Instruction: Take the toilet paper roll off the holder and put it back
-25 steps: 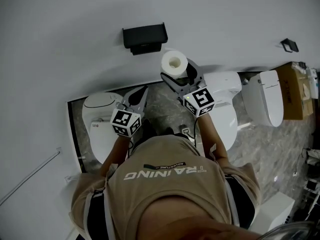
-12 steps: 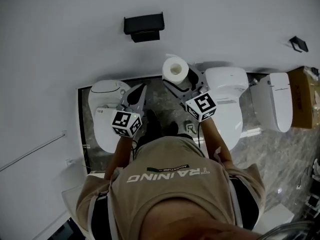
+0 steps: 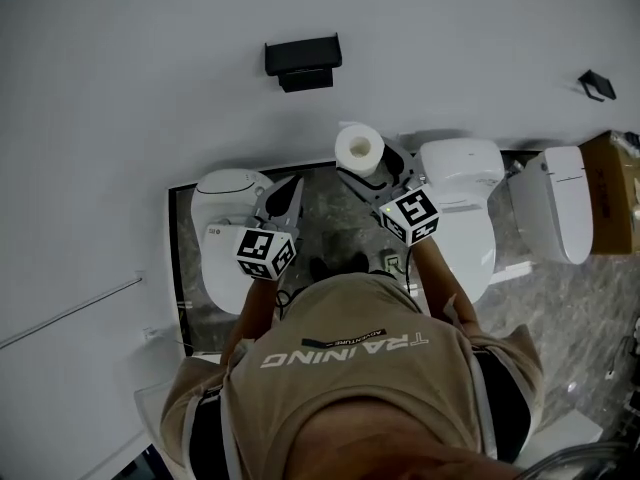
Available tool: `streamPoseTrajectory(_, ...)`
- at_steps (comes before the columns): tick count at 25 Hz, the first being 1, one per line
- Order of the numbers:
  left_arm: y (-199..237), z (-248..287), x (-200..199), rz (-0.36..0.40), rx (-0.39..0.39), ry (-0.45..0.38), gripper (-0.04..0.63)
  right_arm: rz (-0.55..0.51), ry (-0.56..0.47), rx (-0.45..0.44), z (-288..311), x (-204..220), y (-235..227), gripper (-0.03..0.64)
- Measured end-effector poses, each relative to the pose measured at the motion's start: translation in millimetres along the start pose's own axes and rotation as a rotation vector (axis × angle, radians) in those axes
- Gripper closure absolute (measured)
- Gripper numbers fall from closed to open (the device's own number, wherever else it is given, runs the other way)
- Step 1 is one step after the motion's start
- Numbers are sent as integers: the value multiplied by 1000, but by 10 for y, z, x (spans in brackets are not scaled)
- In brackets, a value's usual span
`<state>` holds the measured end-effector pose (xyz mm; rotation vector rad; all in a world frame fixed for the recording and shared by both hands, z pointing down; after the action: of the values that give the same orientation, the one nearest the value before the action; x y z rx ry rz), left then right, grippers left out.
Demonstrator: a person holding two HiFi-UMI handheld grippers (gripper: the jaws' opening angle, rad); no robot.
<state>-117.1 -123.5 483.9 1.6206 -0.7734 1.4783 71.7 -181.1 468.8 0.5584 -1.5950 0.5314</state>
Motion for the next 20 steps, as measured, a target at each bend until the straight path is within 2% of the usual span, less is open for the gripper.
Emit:
streamPoseTrajectory(3, 83, -8, -92, 24, 22, -24, 597, -2, -19, 19, 122, -40, -80, 276)
streamPoseTrajectory(7, 197, -46, -27, -12, 6, -21, 597, -5, -26, 60, 332, -107, -316, 276)
streamPoseTrajectory(11, 311, -37, -54, -18, -21, -28, 597, 1, -79, 62, 687, -279, -620, 276)
streamPoseTrajectory(17, 452, 146, -210, 1, -16, -37, 597, -102, -114, 36, 1340, -507, -987, 276)
streamPoseTrajectory(20, 488, 249, -269, 2, -9, -40, 597, -114, -123, 44, 1654, -506, -1186, 276)
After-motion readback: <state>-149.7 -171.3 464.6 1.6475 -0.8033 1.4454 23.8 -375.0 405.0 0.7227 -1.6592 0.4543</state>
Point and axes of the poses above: the fingertips, and each gripper's own axes: z forward along the fingers, y to its left, x out of its underside, the point moved 7 cm from there along -z, backward along the fingers, and after that the axes turned 10 degrees about -y, right-handed, at the moved point
